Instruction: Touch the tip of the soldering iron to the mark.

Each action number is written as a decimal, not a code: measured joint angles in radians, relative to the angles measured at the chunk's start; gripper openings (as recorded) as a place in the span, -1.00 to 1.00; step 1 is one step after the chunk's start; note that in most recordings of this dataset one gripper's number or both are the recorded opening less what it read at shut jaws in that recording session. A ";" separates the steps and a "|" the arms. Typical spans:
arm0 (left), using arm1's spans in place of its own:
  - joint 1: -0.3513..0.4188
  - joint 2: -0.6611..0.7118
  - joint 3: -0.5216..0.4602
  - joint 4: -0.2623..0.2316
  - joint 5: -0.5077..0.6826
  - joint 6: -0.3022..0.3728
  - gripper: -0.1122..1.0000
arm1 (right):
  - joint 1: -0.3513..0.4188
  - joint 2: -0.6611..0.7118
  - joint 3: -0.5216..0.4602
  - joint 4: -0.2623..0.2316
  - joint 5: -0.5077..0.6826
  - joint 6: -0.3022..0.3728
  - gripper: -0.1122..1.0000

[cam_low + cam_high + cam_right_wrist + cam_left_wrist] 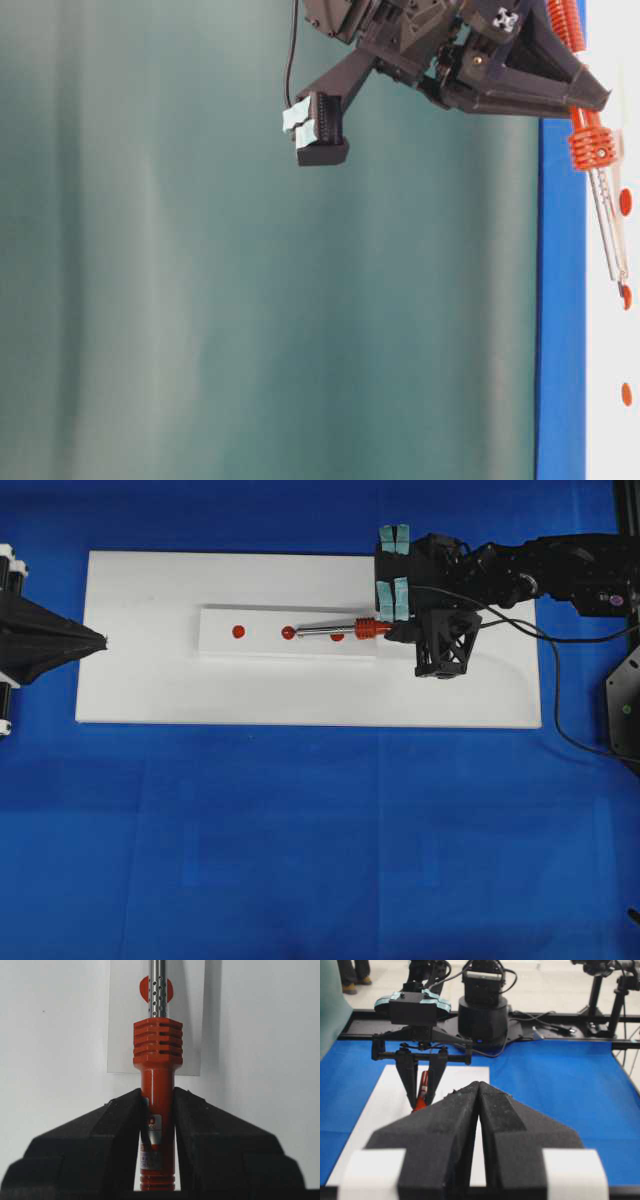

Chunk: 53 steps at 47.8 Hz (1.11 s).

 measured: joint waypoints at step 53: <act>0.002 0.000 0.000 0.002 0.002 0.000 -0.80 | -0.006 -0.008 -0.015 0.000 0.040 0.002 -0.69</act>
